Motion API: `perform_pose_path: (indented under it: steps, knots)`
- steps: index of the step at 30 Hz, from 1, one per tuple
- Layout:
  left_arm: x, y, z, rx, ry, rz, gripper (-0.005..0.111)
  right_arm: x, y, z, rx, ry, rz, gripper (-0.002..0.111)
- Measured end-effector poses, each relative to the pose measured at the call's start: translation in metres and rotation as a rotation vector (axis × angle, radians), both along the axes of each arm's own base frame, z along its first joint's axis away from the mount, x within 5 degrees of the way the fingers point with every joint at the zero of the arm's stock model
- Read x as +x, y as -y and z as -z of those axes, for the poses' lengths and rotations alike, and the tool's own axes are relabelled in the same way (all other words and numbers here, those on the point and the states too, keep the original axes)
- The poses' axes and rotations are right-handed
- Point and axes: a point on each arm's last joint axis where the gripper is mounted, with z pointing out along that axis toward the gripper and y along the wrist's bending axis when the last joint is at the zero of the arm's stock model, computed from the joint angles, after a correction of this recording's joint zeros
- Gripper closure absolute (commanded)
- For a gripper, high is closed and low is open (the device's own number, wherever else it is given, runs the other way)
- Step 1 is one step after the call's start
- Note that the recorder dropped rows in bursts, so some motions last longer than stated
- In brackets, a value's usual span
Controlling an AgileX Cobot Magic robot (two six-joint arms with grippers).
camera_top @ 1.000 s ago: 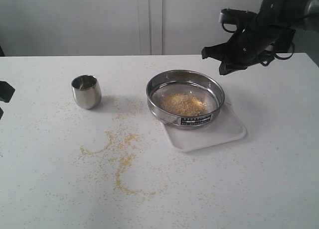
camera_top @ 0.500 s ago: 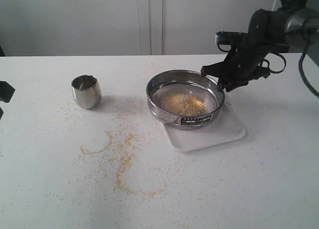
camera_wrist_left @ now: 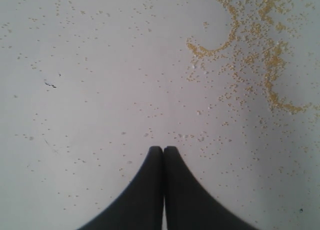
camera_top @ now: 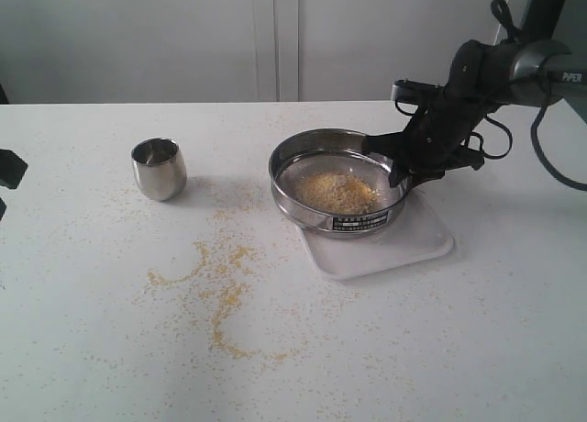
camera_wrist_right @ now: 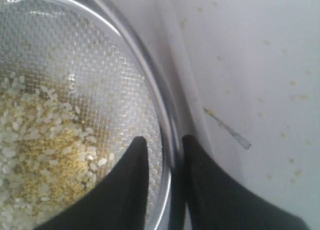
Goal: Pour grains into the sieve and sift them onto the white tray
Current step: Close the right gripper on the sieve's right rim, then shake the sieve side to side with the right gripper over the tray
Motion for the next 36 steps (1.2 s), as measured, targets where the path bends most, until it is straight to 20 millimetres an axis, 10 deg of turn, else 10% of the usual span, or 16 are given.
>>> perform_pose_path:
  steps: [11,36]
  knots:
    - [0.000,0.000,0.000,0.000,0.000,0.000,0.107,0.000,0.000,0.005,0.009,-0.017,0.026,0.108]
    - [0.000,0.000,0.000,0.000,0.000,0.000,0.107,-0.007,0.014,-0.032,-0.062,0.003,0.072,0.108]
